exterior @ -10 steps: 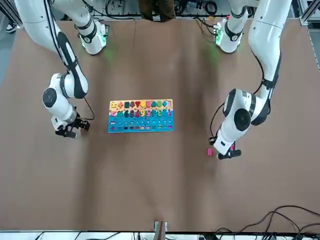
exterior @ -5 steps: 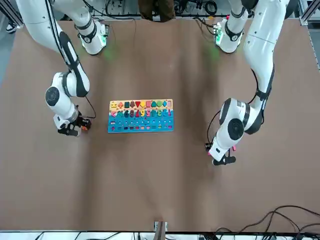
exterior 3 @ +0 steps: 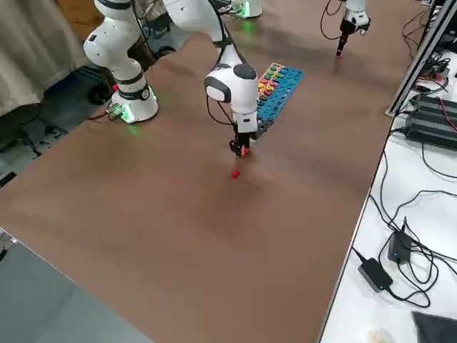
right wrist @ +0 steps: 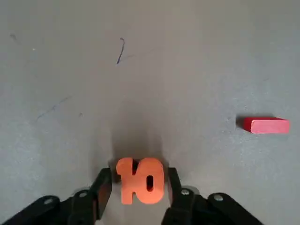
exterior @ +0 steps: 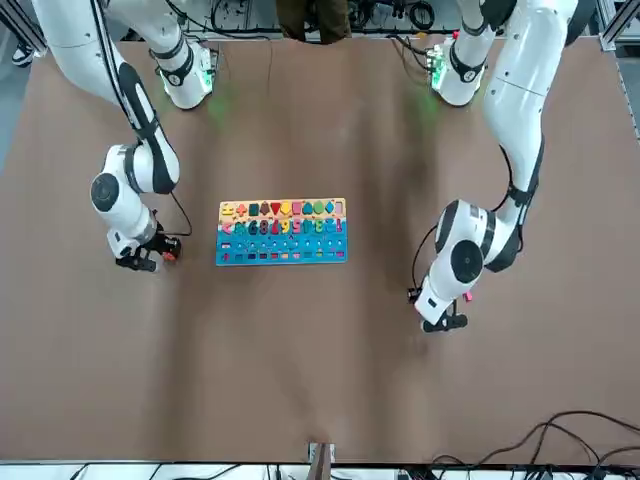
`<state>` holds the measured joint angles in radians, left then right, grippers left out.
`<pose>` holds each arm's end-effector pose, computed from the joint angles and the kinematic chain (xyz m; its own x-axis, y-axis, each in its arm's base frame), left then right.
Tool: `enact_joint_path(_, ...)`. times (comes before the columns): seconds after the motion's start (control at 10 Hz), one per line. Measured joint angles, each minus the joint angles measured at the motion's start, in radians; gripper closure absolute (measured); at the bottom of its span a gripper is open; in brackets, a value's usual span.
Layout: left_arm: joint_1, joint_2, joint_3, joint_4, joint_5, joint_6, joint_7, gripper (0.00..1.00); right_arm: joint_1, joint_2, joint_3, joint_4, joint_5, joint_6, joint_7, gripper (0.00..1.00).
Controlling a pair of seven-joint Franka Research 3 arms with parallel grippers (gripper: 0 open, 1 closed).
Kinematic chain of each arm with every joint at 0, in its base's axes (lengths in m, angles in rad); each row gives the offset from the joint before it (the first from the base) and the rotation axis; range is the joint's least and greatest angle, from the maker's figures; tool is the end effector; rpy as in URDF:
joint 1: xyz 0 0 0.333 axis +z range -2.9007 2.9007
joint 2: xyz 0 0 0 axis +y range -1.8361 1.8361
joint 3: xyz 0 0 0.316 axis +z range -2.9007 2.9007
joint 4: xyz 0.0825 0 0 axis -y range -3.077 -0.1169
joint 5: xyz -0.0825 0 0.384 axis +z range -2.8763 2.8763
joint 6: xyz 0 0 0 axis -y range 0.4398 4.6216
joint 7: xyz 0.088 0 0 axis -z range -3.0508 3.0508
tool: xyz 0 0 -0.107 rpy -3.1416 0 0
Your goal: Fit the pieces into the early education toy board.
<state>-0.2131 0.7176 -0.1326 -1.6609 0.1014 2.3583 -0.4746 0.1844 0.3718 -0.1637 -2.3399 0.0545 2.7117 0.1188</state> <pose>0.6449 -0.2205 0.1910 0.9959 0.0881 -0.0183 0.0883 -0.9961 0.0092 0.5155 0.0052 0.1785 0.9907 -0.1358 0.0111 -0.1361 -0.9901 0.0352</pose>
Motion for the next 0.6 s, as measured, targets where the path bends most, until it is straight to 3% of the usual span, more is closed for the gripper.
enact_joint_path(0.6, 0.000, 0.024, 0.000, 0.017, 0.019, 0.000, 0.022, 0.49, 0.000, -0.009, -0.001, -0.001, 0.000, 0.001, 0.000, 0.49)
